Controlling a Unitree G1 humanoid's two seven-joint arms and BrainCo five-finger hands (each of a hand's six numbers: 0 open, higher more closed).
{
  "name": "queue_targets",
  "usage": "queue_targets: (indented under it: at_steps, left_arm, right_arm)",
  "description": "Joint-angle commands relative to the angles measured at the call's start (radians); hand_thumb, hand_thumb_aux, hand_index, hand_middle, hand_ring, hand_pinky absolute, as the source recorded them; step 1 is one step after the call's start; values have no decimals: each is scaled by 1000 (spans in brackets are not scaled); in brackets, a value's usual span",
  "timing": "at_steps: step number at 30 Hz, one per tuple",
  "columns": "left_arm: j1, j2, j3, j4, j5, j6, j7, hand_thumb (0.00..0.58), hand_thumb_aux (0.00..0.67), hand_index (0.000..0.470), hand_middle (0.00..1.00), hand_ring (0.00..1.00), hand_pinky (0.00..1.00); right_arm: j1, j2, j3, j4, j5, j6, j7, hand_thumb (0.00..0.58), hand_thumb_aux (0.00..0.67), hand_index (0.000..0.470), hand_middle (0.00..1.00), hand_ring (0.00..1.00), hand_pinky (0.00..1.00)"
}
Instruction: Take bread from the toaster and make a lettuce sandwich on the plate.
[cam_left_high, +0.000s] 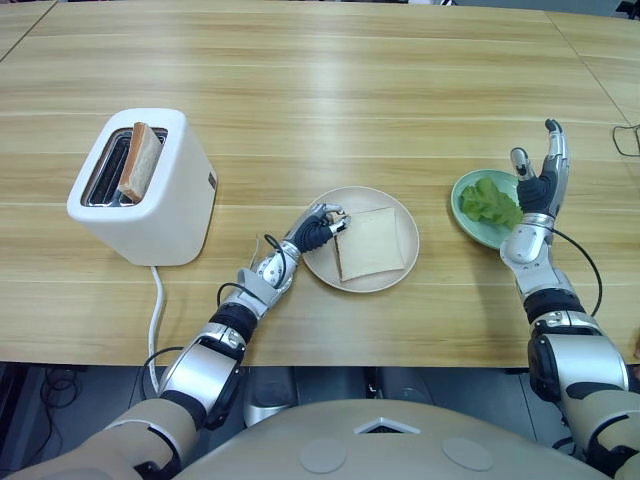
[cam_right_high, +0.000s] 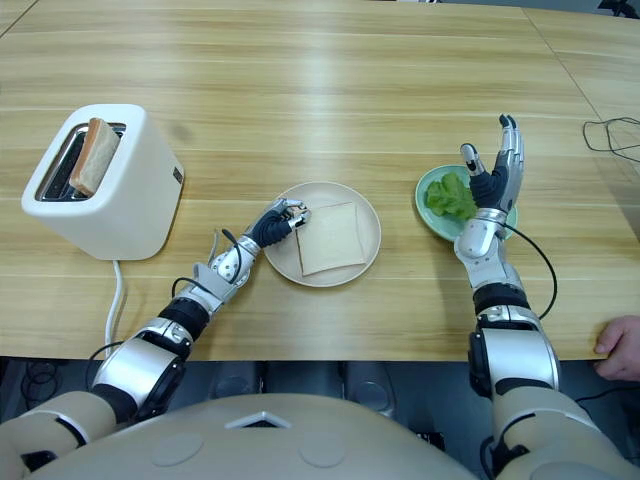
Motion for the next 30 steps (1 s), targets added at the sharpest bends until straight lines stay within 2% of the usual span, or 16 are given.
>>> queue_targets:
  at_steps: [1, 6, 9, 19, 20, 21, 22, 23, 25, 26, 27, 30]
  left_arm:
    - [15, 36, -43, 1, 91, 25, 74, 0, 0, 0, 0, 0, 0]
    - [31, 77, -34, -80, 133, 50, 163, 0, 0, 0, 0, 0, 0]
    - [45, 91, -23, -136, 140, 66, 196, 0, 0, 0, 0, 0, 0]
    - [130, 134, 14, -389, 154, 131, 221, 0, 0, 0, 0, 0, 0]
    - [138, 137, 21, -414, 151, 135, 218, 0, 0, 0, 0, 0, 0]
    - [147, 140, 29, -441, 146, 139, 215, 0, 0, 0, 0, 0, 0]
    - [155, 143, 37, -466, 142, 142, 210, 0, 0, 0, 0, 0, 0]
    - [163, 147, 43, -488, 140, 146, 203, 0, 0, 0, 0, 0, 0]
    - [175, 154, 55, -519, 138, 153, 196, 0, 0, 0, 0, 0, 0]
    - [179, 155, 60, -528, 137, 155, 193, 0, 0, 0, 0, 0, 0]
    - [182, 157, 65, -534, 135, 157, 189, 0, 0, 0, 0, 0, 0]
    - [185, 161, 79, -536, 133, 161, 185, 0, 0, 0, 0, 0, 0]
  right_arm:
    - [-33, -32, 94, 107, -91, 187, -23, 0, 0, 0, 0, 0, 0]
    - [-51, -53, 209, 156, -183, 354, -78, 0, 0, 0, 0, 0, 0]
    - [-51, -53, 257, 178, -210, 414, -93, 0, 0, 0, 0, 0, 0]
    - [-34, -50, 320, 213, -208, 481, -31, 0, 0, 0, 0, 0, 0]
    - [-34, -51, 322, 216, -205, 483, -20, 255, 168, 115, 0, 0, 0]
    - [-33, -52, 323, 219, -201, 483, -9, 472, 381, 262, 0, 0, 0]
    - [-32, -52, 325, 222, -199, 484, 2, 472, 381, 262, 0, 0, 0]
    - [-31, -53, 328, 225, -197, 484, 16, 556, 533, 366, 0, 0, 0]
    - [-28, -53, 331, 228, -192, 481, 32, 577, 620, 426, 0, 0, 0]
    - [-27, -53, 333, 228, -190, 480, 34, 577, 620, 426, 0, 0, 0]
    - [-26, -54, 333, 227, -188, 480, 33, 580, 670, 460, 0, 0, 0]
    - [-27, -56, 335, 226, -187, 480, 37, 580, 670, 460, 0, 0, 0]
